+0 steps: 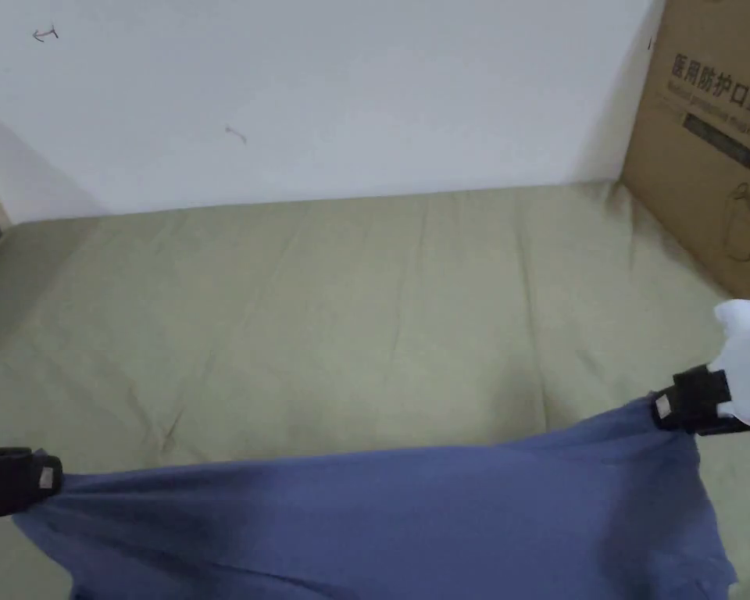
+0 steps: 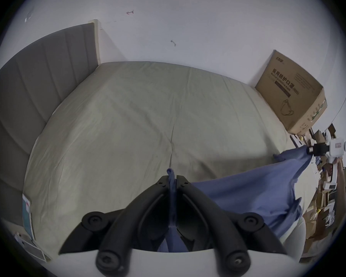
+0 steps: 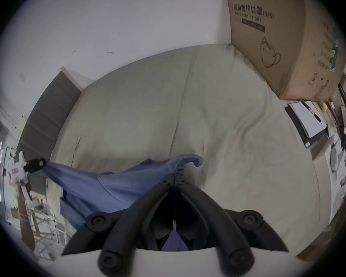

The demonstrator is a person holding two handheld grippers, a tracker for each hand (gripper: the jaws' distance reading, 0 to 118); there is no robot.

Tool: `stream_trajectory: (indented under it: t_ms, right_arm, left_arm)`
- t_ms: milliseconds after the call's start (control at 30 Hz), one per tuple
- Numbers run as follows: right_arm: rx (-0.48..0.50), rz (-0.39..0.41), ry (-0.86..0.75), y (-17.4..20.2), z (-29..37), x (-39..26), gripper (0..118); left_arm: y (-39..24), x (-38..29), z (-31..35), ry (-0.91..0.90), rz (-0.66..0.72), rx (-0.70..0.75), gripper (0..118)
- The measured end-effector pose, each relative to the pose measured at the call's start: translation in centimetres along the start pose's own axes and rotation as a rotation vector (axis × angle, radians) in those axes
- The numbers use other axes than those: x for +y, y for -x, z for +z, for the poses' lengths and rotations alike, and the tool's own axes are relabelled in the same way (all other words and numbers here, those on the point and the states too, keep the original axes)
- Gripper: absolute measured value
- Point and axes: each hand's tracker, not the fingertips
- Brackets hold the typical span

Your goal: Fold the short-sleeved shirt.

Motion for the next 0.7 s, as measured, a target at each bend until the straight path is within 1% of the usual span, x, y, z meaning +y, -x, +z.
stream_trajectory:
  t_ms: [100, 167, 233, 267, 333, 367, 400, 433, 467, 500, 533, 567, 600, 633, 700]
  right_arm:
    - [0.015, 0.008, 0.017, -0.6, 3.1, -5.2, 0]
    - [0.006, 0.003, 0.058, -0.7, 4.1, -8.8, 0]
    - [-0.008, 0.034, 0.122, -1.0, 4.1, -12.9, 0]
    - [-0.032, 0.024, 0.149, -1.1, 4.0, -14.8, 0]
    - [-0.034, 0.018, 0.203, -1.7, 3.2, -18.2, 0]
    - [-0.035, -0.013, 0.221, -2.1, 2.4, -19.6, 0]
    - [-0.066, -0.044, 0.259, -2.4, 1.7, -20.8, 0]
    - [-0.078, -0.049, 0.264, -2.7, 1.0, -21.9, 0]
    - [-0.066, -0.057, 0.257, -2.9, 0.5, -22.7, 2]
    - [-0.062, -0.05, 0.254, -2.7, 0.1, -23.1, 19]
    - [-0.072, -0.036, 0.268, -2.4, 0.0, -23.2, 38]
    - [-0.081, -0.023, 0.26, -2.0, 0.4, -23.0, 65]
    - [-0.068, 0.004, 0.234, -1.5, 1.0, -22.6, 97]
    - [-0.062, 0.028, 0.226, -0.9, 1.7, -22.1, 103]
    - [-0.086, 0.06, 0.162, 0.2, 3.4, -21.0, 105]
  left_arm:
    - [0.9, -3.9, 2.3, 0.015, 0.023, -0.018, 4]
    - [1.1, -6.8, 3.0, 0.036, 0.045, -0.024, 4]
    - [1.3, -10.4, 3.2, 0.045, 0.066, -0.015, 4]
    - [1.4, -11.9, 2.8, 0.076, 0.074, -0.021, 4]
    - [2.0, -15.1, 2.0, 0.138, 0.118, -0.019, 4]
    - [2.3, -16.3, 1.6, 0.138, 0.127, -0.021, 4]
    - [2.4, -17.4, 1.2, 0.149, 0.151, -0.022, 4]
    - [2.6, -18.4, 0.9, 0.165, 0.177, -0.029, 7]
    - [2.8, -19.2, 0.8, 0.15, 0.205, -0.028, 18]
    - [3.1, -19.8, 0.8, 0.122, 0.233, -0.012, 43]
    - [3.1, -20.2, 1.0, 0.109, 0.243, 0.005, 66]
    - [3.3, -20.5, 1.1, 0.102, 0.269, 0.036, 86]
    - [3.6, -20.5, 1.3, 0.116, 0.293, 0.039, 101]
    - [3.9, -20.3, 1.7, 0.131, 0.311, 0.026, 103]
    - [4.4, -19.9, 3.7, 0.059, 0.334, -0.022, 103]
